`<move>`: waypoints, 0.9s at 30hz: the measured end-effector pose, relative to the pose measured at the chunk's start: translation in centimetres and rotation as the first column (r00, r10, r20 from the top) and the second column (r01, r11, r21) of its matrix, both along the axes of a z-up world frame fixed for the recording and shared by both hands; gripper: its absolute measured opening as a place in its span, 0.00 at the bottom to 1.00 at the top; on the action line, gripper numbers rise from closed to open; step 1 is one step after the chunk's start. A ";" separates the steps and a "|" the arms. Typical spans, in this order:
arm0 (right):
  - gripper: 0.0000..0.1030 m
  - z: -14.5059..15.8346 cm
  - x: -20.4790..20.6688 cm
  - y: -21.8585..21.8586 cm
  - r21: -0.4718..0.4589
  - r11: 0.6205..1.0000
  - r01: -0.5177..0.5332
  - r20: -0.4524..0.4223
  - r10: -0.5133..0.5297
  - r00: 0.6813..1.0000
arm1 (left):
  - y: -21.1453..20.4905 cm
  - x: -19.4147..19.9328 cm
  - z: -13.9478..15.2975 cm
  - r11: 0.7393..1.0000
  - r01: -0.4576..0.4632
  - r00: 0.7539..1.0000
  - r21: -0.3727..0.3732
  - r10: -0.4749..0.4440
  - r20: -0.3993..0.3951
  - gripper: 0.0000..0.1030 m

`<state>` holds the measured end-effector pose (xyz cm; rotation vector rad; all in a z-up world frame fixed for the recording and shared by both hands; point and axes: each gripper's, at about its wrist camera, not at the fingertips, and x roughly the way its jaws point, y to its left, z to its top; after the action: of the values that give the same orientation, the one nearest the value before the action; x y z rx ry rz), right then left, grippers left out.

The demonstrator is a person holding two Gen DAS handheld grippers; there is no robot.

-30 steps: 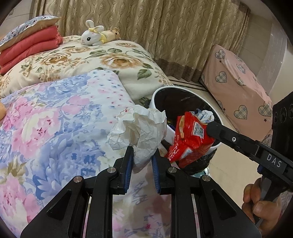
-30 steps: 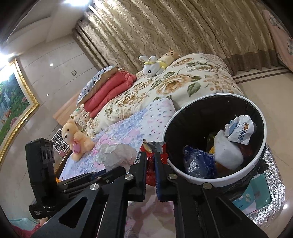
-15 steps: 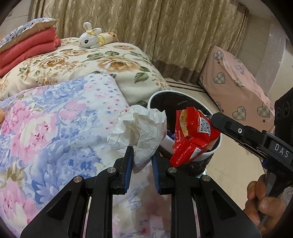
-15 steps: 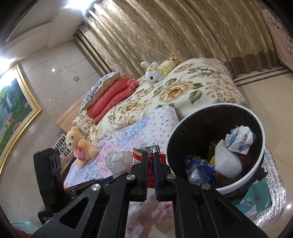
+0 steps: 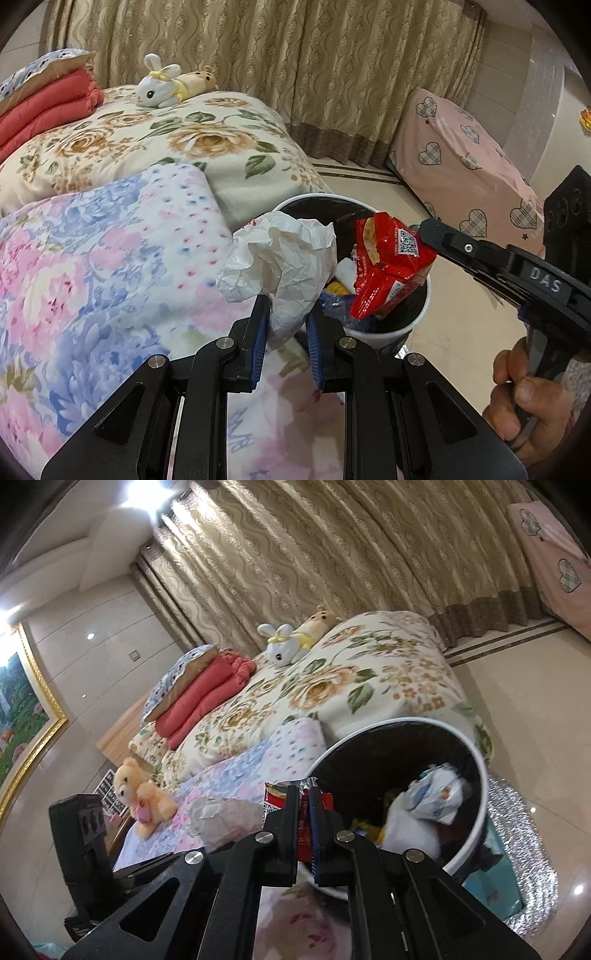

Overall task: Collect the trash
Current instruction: 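Lower both items into the bin and open both tools to release them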

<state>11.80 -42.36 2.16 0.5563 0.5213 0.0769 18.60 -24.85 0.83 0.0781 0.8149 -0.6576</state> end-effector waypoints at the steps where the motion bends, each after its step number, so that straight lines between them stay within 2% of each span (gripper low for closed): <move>1: 0.04 -0.1 0.1 -0.4 0.001 1.000 0.009 -0.005 -0.009 1.000 | -0.3 0.1 0.0 1.000 0.004 1.000 0.001 -0.004 0.001 0.18; 12: 0.04 -0.5 1.0 -3.2 -0.002 0.998 0.065 -0.017 -0.065 0.998 | -3.7 1.2 -0.4 0.998 0.055 0.999 0.041 -0.054 -0.004 0.18; 27: 0.04 -1.2 3.0 -4.0 -0.010 0.997 0.074 -0.050 -0.074 0.996 | -5.7 2.2 -0.9 0.995 0.073 0.997 0.062 -0.072 -0.011 0.19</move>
<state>14.79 -46.41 0.93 0.5703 0.5494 -0.0100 20.75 -30.57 -0.03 0.1625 0.8441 -0.7011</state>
